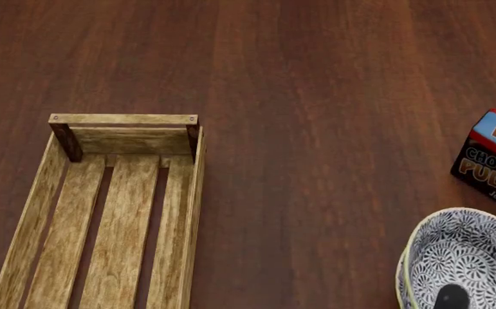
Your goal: Stack the left bowl on the right bowl and place them in the tray.
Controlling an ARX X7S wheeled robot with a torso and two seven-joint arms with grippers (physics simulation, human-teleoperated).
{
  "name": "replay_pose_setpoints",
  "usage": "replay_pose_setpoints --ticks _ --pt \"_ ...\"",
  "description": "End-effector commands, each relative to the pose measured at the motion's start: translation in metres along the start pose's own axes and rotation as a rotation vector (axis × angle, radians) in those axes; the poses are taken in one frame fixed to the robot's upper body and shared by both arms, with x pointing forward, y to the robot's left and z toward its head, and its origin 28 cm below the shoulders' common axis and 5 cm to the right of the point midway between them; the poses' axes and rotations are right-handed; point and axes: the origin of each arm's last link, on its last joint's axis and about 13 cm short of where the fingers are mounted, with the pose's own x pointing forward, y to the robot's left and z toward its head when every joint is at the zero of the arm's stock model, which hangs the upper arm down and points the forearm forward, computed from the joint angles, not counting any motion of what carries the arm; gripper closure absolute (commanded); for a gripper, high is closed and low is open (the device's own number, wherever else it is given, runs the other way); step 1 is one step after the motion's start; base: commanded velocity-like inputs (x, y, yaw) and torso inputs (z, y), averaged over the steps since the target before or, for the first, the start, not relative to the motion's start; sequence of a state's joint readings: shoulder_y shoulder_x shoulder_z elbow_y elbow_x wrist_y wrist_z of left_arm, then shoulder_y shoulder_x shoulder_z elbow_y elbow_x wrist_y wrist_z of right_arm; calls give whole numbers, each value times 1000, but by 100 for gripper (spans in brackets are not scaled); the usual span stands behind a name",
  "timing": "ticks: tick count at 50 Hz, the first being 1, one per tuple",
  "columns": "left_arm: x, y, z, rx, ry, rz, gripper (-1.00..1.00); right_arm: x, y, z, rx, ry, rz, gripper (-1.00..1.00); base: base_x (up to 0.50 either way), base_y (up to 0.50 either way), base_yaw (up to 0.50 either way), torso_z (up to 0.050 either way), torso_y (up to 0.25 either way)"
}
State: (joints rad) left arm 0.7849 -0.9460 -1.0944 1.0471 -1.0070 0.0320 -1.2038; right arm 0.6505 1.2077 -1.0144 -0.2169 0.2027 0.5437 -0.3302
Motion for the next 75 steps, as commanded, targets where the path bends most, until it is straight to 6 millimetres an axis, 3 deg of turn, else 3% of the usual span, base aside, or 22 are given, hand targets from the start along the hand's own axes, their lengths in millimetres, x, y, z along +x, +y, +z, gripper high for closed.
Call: replay_pose_setpoints --ticks 1,28,40,49,66,75 --pt "0 -1 0 -4 -1 -2 -100 -14 -12 7 -42 -32 -70 100 0 0 0 0 0" --pt "3 -3 2 -3 -8 -10 -100 -47 -60 48 -159 -147 -223 100 0 0 0 0 0" --pt "3 -1 3 -6 -12 -3 -100 -61 -94 81 -282 -255 -259 100 0 0 0 0 0" --pt "4 -2 4 -12 -14 -9 -100 -71 -130 125 -392 -382 -312 100 0 0 0 0 1" --pt "4 -4 4 -15 -18 -14 -100 -71 -153 177 -499 -579 -321 100 0 0 0 0 1" --pt "4 0 6 -12 -21 -9 -100 -67 -153 199 -527 -649 -300 100 0 0 0 2 1"
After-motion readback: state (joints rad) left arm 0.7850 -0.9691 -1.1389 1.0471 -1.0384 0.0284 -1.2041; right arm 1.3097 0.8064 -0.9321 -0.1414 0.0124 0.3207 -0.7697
